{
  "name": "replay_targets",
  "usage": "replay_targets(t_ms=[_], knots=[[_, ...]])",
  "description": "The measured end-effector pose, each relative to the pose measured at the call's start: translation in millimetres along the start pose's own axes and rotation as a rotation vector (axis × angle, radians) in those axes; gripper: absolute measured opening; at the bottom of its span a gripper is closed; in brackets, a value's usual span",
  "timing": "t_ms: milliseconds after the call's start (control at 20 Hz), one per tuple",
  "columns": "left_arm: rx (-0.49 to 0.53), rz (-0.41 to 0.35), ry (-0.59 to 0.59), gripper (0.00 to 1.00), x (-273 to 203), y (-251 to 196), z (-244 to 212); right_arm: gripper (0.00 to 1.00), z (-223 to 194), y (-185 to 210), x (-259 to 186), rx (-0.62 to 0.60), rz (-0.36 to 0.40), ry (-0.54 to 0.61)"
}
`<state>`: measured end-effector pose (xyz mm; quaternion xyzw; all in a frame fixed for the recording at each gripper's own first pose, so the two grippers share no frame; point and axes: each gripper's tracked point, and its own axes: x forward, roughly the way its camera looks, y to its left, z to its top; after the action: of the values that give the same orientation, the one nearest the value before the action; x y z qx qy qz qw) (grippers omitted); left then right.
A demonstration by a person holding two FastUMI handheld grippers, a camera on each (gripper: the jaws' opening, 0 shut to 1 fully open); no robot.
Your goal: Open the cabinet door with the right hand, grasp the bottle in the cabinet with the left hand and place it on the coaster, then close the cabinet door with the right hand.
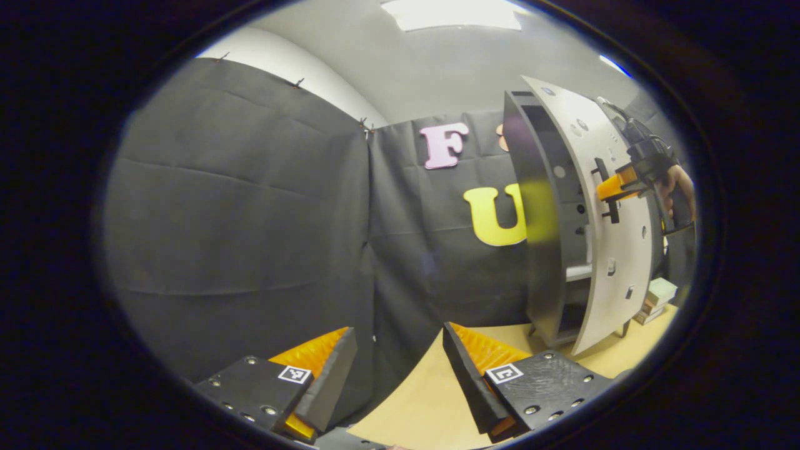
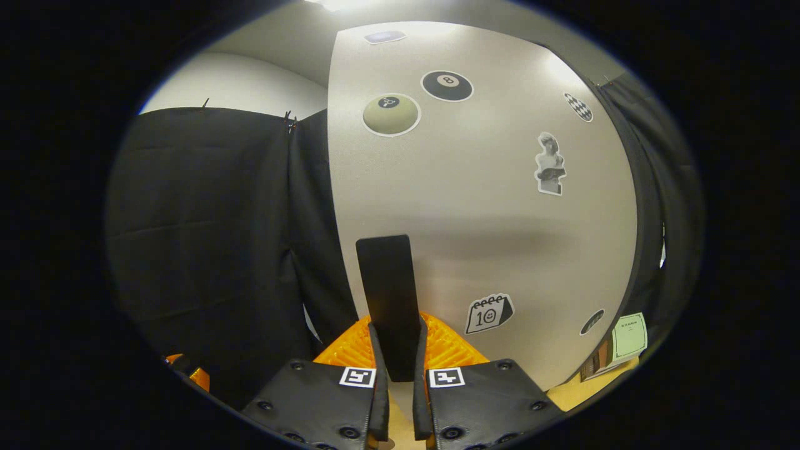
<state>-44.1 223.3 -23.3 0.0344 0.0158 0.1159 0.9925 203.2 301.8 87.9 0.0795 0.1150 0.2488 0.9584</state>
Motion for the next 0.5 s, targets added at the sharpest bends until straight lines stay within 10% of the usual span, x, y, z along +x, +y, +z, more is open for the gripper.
replay_targets(t_ms=[500], knots=[[-0.022, -0.166, -0.007, 0.84, 1.4, -125.2, 12.0, 0.17, -3.7, -23.9, -24.3, -0.054, 0.118, 0.03]])
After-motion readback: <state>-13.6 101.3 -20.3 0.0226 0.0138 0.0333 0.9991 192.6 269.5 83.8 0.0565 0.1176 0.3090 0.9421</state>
